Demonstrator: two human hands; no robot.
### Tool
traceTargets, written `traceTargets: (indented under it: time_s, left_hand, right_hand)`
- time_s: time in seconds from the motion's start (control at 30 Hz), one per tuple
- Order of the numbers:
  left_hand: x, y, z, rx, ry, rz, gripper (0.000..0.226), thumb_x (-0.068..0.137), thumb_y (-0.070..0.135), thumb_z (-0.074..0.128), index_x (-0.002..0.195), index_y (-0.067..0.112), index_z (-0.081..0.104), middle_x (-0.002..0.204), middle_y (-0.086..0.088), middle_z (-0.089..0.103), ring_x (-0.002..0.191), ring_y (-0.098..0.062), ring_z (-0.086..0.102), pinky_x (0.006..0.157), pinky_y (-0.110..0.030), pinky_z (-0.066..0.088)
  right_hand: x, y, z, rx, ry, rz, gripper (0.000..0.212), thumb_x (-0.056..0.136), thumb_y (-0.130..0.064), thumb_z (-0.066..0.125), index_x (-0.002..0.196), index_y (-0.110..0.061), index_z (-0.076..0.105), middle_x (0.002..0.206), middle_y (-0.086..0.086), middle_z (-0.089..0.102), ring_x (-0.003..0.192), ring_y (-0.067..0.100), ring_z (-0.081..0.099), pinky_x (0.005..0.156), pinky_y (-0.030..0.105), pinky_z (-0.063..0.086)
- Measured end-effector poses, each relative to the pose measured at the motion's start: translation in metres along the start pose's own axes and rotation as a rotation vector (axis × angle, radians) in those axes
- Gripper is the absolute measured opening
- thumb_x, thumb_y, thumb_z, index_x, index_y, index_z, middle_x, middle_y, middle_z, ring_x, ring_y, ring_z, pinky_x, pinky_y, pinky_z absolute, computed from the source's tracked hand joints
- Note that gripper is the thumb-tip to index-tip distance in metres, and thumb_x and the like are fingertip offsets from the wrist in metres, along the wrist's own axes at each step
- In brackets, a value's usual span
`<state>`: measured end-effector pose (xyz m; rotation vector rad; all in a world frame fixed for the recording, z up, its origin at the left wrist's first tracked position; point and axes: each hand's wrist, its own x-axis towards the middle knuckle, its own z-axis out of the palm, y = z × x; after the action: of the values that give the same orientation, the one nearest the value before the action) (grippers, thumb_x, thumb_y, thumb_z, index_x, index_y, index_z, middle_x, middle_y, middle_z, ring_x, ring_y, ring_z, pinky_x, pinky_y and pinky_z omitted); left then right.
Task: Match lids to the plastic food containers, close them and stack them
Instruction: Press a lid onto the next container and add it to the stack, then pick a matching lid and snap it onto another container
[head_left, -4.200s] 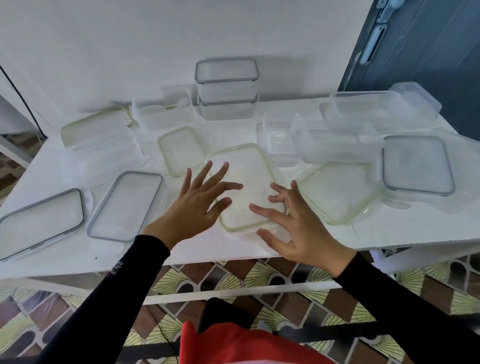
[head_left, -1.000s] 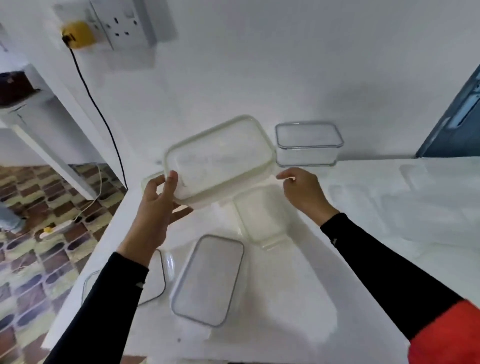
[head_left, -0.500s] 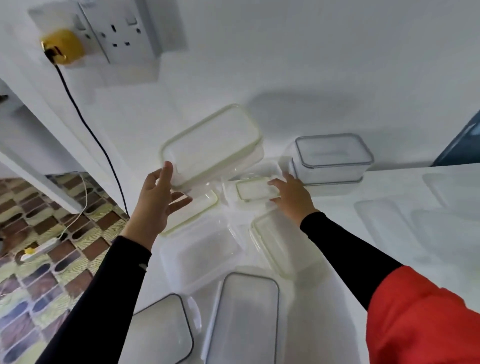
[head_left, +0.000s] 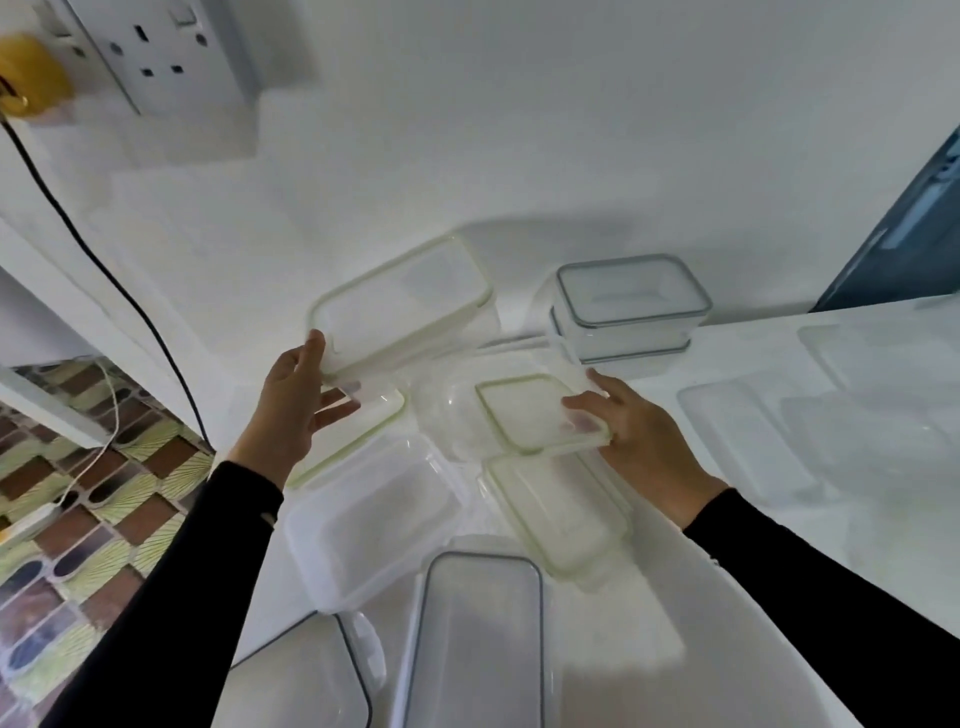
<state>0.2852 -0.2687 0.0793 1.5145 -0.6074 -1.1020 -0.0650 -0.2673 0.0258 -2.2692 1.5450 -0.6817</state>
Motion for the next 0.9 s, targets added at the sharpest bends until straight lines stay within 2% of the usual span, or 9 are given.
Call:
traceTargets:
  time_s: [0.1, 0.2, 0.33, 0.47, 0.57, 0.63, 0.7, 0.8, 0.9]
  left_hand:
    - [0.01, -0.005, 0.017, 0.097, -0.011, -0.003, 0.045, 0.096, 0.049, 0.052, 0.12, 0.011, 0.052, 0.103, -0.009, 0.062, 0.077, -0.025, 0.069, 0.058, -0.034, 0.06]
    - [0.018, -0.013, 0.038, 0.239, 0.001, 0.021, 0.044, 0.096, 0.046, 0.054, 0.119, 0.009, 0.052, 0.102, -0.008, 0.055, 0.073, -0.023, 0.061, 0.054, -0.034, 0.06]
    - [0.022, -0.023, 0.06, 0.497, 0.07, 0.102, 0.035, 0.098, 0.04, 0.05, 0.073, 0.015, 0.052, 0.082, -0.007, 0.048, 0.072, -0.027, 0.057, 0.065, -0.043, 0.061]
    - [0.029, -0.036, 0.08, 0.459, 0.068, 0.081, 0.043, 0.099, 0.039, 0.047, 0.066, 0.012, 0.046, 0.068, -0.005, 0.044, 0.066, -0.023, 0.051, 0.071, -0.046, 0.059]
    - [0.035, -0.045, 0.087, 0.441, -0.022, 0.02, 0.044, 0.098, 0.045, 0.048, 0.09, 0.004, 0.06, 0.081, -0.005, 0.05, 0.087, -0.027, 0.055, 0.065, -0.037, 0.056]
    - [0.037, -0.047, 0.089, 0.425, -0.127, -0.026, 0.055, 0.098, 0.048, 0.046, 0.122, 0.0, 0.056, 0.098, -0.006, 0.05, 0.106, -0.031, 0.056, 0.079, -0.041, 0.056]
    - [0.028, -0.047, 0.093, 0.509, -0.147, 0.019, 0.054, 0.101, 0.043, 0.044, 0.133, 0.001, 0.049, 0.118, -0.012, 0.053, 0.124, -0.035, 0.05, 0.097, -0.044, 0.048]
    - [-0.009, -0.046, 0.099, 0.66, 0.008, 0.341, 0.048, 0.098, 0.025, 0.054, 0.139, 0.002, 0.045, 0.141, -0.017, 0.047, 0.132, -0.03, 0.043, 0.109, -0.032, 0.033]
    - [-0.078, -0.062, 0.103, 0.614, -0.185, 0.493, 0.025, 0.095, 0.018, 0.058, 0.12, 0.013, 0.064, 0.123, -0.005, 0.062, 0.111, -0.019, 0.06, 0.09, -0.022, 0.047]
  right_hand:
    - [-0.041, 0.023, -0.011, 0.048, 0.044, 0.029, 0.044, 0.086, -0.003, 0.071, 0.119, -0.032, 0.068, 0.149, -0.008, 0.044, 0.114, 0.014, 0.061, 0.09, 0.019, 0.046]
    - [-0.075, 0.043, -0.019, 0.053, 0.053, -0.001, 0.069, 0.07, 0.014, 0.075, 0.12, -0.034, 0.067, 0.147, -0.013, 0.044, 0.112, 0.006, 0.058, 0.088, 0.003, 0.04]
    - [-0.106, 0.055, -0.031, 0.025, 0.09, -0.08, 0.074, 0.064, 0.015, 0.079, 0.121, -0.03, 0.067, 0.145, 0.0, 0.051, 0.112, 0.009, 0.059, 0.082, 0.017, 0.049]
    - [-0.127, 0.06, -0.036, 0.035, 0.133, -0.09, 0.085, 0.06, 0.019, 0.079, 0.122, -0.037, 0.06, 0.143, 0.003, 0.052, 0.106, 0.008, 0.059, 0.078, 0.02, 0.049]
    - [-0.137, 0.064, -0.039, 0.025, 0.143, -0.077, 0.089, 0.058, 0.023, 0.076, 0.122, -0.037, 0.059, 0.143, 0.004, 0.052, 0.104, 0.007, 0.059, 0.079, 0.016, 0.047]
    - [-0.142, 0.066, -0.043, 0.024, 0.152, -0.054, 0.082, 0.062, 0.02, 0.077, 0.121, -0.034, 0.062, 0.143, 0.003, 0.052, 0.105, 0.007, 0.059, 0.082, 0.013, 0.046]
    - [-0.146, 0.068, -0.048, 0.023, 0.16, -0.047, 0.068, 0.069, 0.01, 0.078, 0.121, -0.033, 0.065, 0.143, 0.001, 0.053, 0.11, 0.007, 0.058, 0.085, 0.011, 0.046]
    - [-0.153, 0.066, -0.054, 0.058, 0.165, -0.053, 0.043, 0.079, -0.022, 0.069, 0.121, -0.033, 0.065, 0.143, -0.001, 0.054, 0.117, 0.007, 0.057, 0.089, 0.011, 0.045]
    - [-0.157, 0.071, -0.052, 0.075, 0.155, -0.077, 0.044, 0.075, -0.015, 0.069, 0.118, -0.026, 0.07, 0.142, 0.002, 0.055, 0.117, 0.01, 0.057, 0.088, 0.018, 0.048]
